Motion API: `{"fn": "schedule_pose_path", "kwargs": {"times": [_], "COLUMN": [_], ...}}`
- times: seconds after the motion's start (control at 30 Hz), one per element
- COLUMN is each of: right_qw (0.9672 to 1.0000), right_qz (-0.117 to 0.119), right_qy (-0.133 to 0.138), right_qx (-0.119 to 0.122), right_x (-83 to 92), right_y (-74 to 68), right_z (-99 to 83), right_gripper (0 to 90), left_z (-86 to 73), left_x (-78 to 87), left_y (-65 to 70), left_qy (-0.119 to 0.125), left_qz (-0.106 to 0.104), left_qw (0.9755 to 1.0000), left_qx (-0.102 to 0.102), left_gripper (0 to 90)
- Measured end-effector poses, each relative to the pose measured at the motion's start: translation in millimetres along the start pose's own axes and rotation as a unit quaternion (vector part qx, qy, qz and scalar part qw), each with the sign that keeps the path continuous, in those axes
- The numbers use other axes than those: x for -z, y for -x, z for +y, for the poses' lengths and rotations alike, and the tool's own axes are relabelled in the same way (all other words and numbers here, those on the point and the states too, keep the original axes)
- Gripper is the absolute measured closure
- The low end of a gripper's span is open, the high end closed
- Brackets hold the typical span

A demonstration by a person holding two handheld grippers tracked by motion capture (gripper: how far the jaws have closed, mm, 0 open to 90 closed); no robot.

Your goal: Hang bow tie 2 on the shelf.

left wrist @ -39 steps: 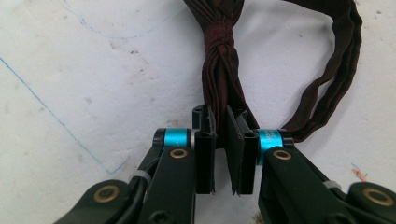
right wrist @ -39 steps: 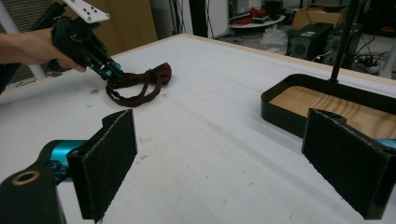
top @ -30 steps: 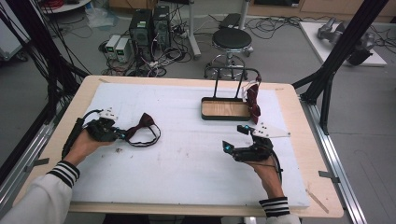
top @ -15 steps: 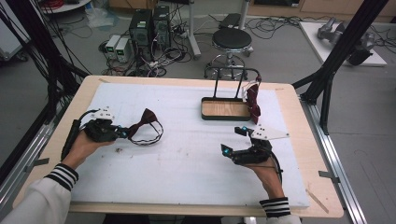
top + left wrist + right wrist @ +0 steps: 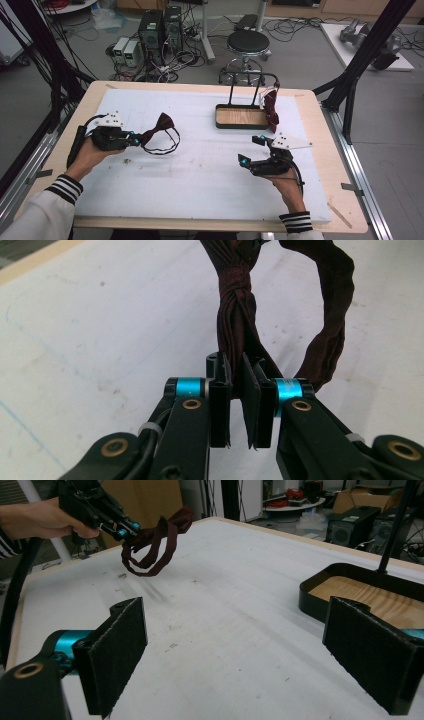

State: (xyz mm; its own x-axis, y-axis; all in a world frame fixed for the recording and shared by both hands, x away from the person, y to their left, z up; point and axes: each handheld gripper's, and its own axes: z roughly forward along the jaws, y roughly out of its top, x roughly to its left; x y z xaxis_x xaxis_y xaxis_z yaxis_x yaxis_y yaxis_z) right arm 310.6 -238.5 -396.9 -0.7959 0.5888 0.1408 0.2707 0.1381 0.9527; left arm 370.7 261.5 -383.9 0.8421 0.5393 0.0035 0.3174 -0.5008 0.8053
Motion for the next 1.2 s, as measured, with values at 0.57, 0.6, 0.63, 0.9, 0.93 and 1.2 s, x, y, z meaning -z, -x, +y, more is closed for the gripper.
{"fn": "schedule_pose_path", "kwargs": {"times": [0.57, 0.6, 0.63, 0.9, 0.93, 1.2], "right_qw": [0.9995, 0.9995, 0.9995, 0.9987, 0.9987, 0.9979], "right_qz": [0.03, 0.032, 0.033, 0.049, 0.05, 0.061], "right_qy": [0.004, 0.002, 0.001, -0.011, -0.011, -0.015], "right_qx": [0.001, 0.002, 0.002, 0.009, 0.01, 0.015], "right_x": [-3.3, -4.0, -4.8, -13.1, -13.9, -19.4], "right_y": [-5.2, -5.7, -6.5, -8.7, -9.1, -12.6], "right_z": [13.4, 15.1, 16.6, 23.6, 24.5, 36.5], "right_gripper": [14.7, 14.7, 14.7, 14.8, 14.8, 14.8], "left_z": [31.8, 33.5, 35.2, 44.5, 45.6, 52.5], "left_x": [-12.7, -14.1, -15.6, -23.3, -23.8, -27.6], "left_y": [29.6, 31.0, 32.6, 40.8, 41.4, 47.0], "left_qy": [0.026, 0.029, 0.032, 0.042, 0.048, 0.085], "left_qz": [-0.08, -0.086, -0.092, -0.13, -0.133, -0.161], "left_qw": [0.995, 0.9942, 0.9935, 0.9876, 0.9868, 0.9797], "left_qx": [-0.054, -0.057, -0.059, -0.078, -0.079, -0.083], "left_gripper": [81.9, 81.8, 81.8, 81.7, 81.7, 81.7]}}
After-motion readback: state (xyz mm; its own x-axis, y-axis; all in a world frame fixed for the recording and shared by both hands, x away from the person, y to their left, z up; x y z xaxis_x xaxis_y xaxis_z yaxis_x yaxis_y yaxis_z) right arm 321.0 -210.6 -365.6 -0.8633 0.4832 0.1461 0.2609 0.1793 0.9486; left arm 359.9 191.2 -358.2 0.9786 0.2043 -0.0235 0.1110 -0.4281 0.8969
